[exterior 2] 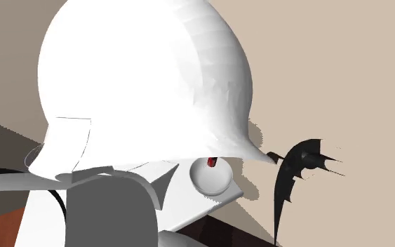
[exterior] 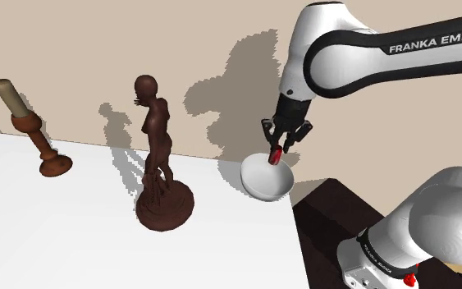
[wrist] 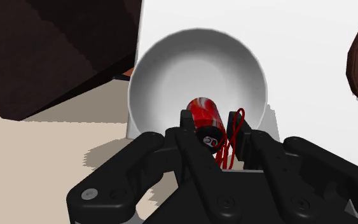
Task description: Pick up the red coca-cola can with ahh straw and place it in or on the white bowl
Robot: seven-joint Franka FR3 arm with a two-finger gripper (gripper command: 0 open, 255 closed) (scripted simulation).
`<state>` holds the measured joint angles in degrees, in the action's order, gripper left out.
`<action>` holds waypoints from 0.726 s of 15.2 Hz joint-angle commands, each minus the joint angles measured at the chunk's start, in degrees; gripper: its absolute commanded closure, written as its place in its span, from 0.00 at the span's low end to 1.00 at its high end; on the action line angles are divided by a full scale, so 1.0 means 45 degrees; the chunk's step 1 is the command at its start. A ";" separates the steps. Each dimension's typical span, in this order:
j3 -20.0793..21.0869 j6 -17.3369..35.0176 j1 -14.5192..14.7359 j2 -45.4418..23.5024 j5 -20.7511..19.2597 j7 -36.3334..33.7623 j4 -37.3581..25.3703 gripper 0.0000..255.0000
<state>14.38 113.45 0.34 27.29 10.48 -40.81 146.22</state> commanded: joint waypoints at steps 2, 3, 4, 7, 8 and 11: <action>0.0065 0.0598 0.0013 -0.0196 0.0045 0.0025 0.0398 1.00; 0.0089 0.0797 0.0014 -0.0283 0.0056 0.0030 0.0509 1.00; 0.0112 0.0997 0.0016 -0.0375 0.0067 0.0034 0.0618 1.00; 0.0185 0.1605 0.0016 -0.0677 0.0096 0.0047 0.0926 1.00; 0.0209 0.1811 0.0015 -0.0785 0.0104 0.0050 0.1024 1.00; 0.0237 0.2048 0.0014 -0.0915 0.0113 0.0053 0.1132 1.00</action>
<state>15.43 122.33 0.42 23.34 10.99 -40.60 151.18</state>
